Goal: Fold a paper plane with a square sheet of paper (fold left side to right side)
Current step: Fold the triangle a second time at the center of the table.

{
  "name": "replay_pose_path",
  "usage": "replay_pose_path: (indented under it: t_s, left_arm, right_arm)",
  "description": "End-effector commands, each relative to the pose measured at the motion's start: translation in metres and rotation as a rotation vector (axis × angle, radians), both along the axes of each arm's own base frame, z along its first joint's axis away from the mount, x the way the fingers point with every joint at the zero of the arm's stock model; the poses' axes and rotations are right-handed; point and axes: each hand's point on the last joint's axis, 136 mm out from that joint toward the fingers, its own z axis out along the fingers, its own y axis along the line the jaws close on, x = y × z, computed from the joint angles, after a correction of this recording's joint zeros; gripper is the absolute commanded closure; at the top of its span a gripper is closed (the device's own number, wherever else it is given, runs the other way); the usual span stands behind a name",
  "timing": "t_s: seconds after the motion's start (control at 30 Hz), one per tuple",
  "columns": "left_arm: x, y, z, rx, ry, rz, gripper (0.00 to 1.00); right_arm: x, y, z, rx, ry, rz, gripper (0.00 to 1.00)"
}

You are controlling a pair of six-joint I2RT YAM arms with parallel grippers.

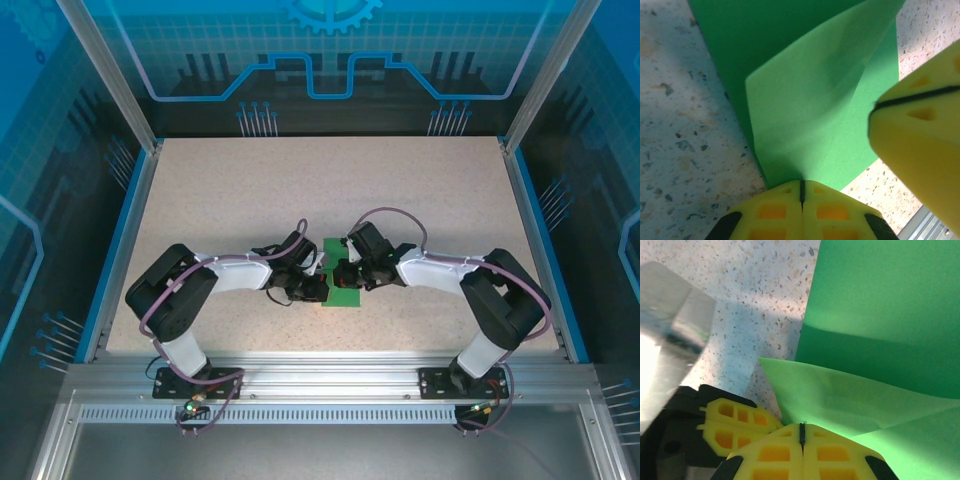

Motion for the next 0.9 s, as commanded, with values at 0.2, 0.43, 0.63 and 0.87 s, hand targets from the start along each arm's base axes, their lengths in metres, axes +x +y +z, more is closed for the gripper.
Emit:
replay_pose_path:
  t_s: [0.2, 0.43, 0.63, 0.87]
  left_arm:
    - [-0.007, 0.012, -0.014, 0.061, 0.048, 0.013, 1.0]
    - [-0.008, 0.014, -0.016, 0.071, 0.052, 0.012, 1.0]
    - [-0.008, 0.015, -0.016, 0.075, 0.053, 0.013, 1.0]
    - [-0.009, 0.015, -0.018, 0.08, 0.061, 0.01, 1.0]
  right_arm:
    - [-0.006, 0.01, -0.015, -0.009, 0.042, 0.022, 1.0]
    - [-0.007, 0.001, -0.027, -0.073, 0.061, 0.018, 1.0]
    - [-0.01, -0.015, -0.04, -0.159, 0.074, 0.016, 1.0]
    - [-0.003, -0.026, -0.036, -0.171, 0.057, 0.0, 1.0]
